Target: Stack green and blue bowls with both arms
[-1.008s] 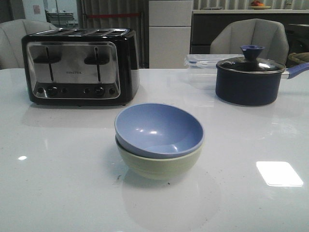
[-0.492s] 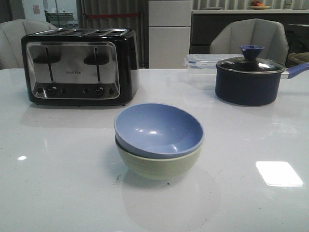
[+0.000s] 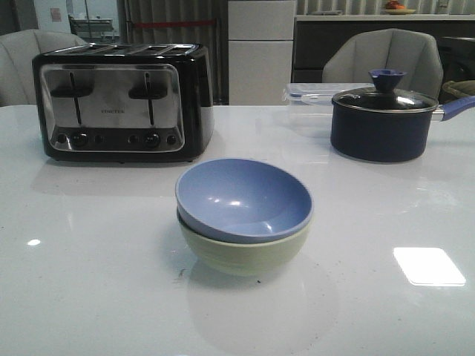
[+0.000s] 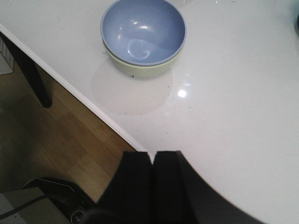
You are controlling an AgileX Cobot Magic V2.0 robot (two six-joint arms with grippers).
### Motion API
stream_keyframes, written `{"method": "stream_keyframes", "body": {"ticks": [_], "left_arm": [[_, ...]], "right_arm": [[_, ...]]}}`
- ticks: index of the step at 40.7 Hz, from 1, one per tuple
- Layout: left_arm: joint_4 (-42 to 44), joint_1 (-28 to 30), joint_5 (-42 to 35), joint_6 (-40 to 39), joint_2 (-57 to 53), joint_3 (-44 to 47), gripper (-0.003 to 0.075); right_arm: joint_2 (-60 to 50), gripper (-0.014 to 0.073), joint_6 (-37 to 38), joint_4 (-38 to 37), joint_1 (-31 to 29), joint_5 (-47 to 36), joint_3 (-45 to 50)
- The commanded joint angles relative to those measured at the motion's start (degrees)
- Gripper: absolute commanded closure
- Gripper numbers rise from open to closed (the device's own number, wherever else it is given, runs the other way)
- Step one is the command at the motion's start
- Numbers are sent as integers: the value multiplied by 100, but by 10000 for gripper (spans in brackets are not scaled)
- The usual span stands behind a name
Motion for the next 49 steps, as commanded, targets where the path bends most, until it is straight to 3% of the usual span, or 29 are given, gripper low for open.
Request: {"method": "stream_keyframes", "body": {"ticks": [1, 38, 44, 49], "left_arm": [[-22, -127, -546, -65, -136, 18, 627], [-22, -123, -524, -65, -117, 18, 627], [-22, -123, -524, -65, -117, 18, 627], [-22, -123, -524, -65, -117, 18, 627]], "right_arm": [[31, 538, -68, -2, -4, -348, -161], [-40, 538, -68, -2, -13, -363, -124], [-316, 538, -74, -93, -647, -752, 283], [-863, 538, -74, -199, -1531, -2046, 1012]]}}
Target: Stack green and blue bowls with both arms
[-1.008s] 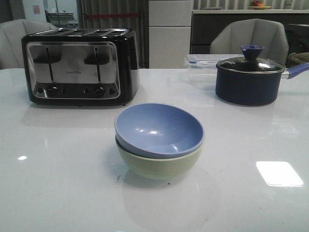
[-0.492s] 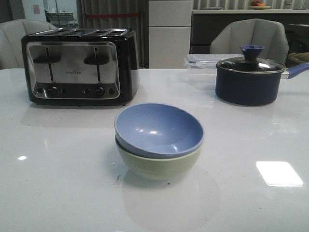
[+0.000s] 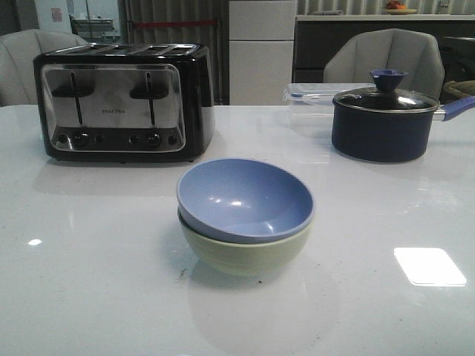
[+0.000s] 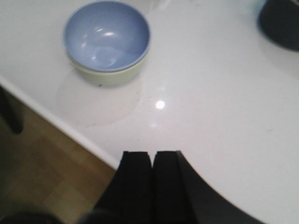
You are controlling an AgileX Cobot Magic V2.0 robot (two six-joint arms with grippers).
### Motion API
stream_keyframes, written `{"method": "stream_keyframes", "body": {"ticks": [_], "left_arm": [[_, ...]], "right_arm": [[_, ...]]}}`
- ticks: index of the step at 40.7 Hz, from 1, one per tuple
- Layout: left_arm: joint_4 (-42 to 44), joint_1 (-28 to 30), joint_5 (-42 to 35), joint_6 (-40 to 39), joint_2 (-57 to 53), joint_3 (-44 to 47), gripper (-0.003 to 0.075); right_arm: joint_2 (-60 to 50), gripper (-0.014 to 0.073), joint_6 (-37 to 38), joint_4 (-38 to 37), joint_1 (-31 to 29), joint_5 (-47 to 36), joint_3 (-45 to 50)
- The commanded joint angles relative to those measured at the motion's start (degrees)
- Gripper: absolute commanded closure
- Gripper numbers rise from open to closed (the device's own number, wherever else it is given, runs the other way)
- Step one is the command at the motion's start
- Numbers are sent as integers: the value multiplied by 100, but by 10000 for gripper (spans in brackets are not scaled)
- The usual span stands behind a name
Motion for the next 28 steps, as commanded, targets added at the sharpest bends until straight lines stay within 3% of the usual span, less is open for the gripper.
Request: {"method": "stream_keyframes", "body": {"ticks": [1, 7, 13, 20, 28], "left_arm": [[-22, -39, -524, -65, -117, 18, 627], [-22, -39, -524, -65, -117, 18, 627], [-22, -39, -524, -65, -117, 18, 627], [-22, -39, -524, -65, -117, 18, 627], [-22, -39, -524, -65, -117, 18, 627]], "right_arm": [[-358, 538, -74, -149, -689, -1496, 393], [-1119, 538, -74, -149, -1505, -2745, 1368], [-1642, 538, -74, -149, -1873, -3610, 2071], [-1860, 538, -74, -149, -2155, -4171, 2560], [-1866, 538, -74, -149, -2283, -4144, 2568]]}}
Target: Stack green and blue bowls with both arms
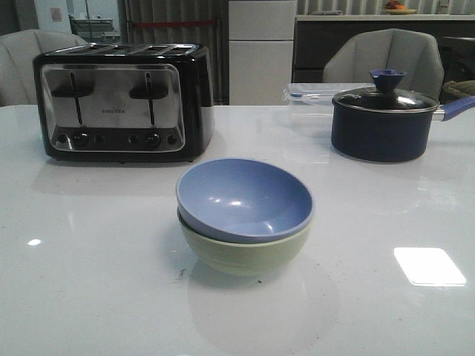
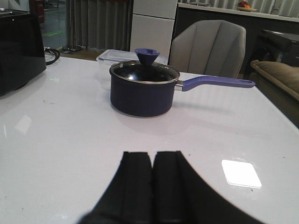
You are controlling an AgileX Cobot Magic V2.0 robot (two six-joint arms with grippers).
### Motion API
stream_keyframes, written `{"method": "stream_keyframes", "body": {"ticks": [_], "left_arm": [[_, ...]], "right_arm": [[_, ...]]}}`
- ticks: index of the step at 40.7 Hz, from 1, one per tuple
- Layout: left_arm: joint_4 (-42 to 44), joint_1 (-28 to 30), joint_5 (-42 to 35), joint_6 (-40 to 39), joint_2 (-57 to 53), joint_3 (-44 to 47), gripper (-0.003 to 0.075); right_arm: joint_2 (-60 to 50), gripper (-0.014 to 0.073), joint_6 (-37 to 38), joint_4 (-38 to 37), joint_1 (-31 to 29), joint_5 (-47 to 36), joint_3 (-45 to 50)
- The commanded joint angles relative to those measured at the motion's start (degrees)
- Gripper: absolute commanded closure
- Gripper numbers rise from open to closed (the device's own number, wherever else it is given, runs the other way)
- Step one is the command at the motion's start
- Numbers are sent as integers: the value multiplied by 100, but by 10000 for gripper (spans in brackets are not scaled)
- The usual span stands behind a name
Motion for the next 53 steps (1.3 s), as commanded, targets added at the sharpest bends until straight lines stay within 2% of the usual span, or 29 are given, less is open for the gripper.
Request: {"method": "stream_keyframes", "body": {"ticks": [1, 9, 17, 29, 53], "left_arm": [[-22, -39, -524, -65, -117, 18, 627], [-22, -39, -524, -65, -117, 18, 627], [-22, -39, -524, -65, -117, 18, 627], [-22, -39, -524, -65, -117, 18, 627], [-22, -39, -524, -65, -117, 18, 627]], "right_arm": [[-108, 538, -74, -28, -40, -563, -18], [-108, 538, -18, -28, -40, -588, -18], [-108, 538, 810, -444, 79, -751, -18], [-108, 538, 812, -411, 326, -970, -18], [-108, 538, 812, -411, 206, -965, -18]]}}
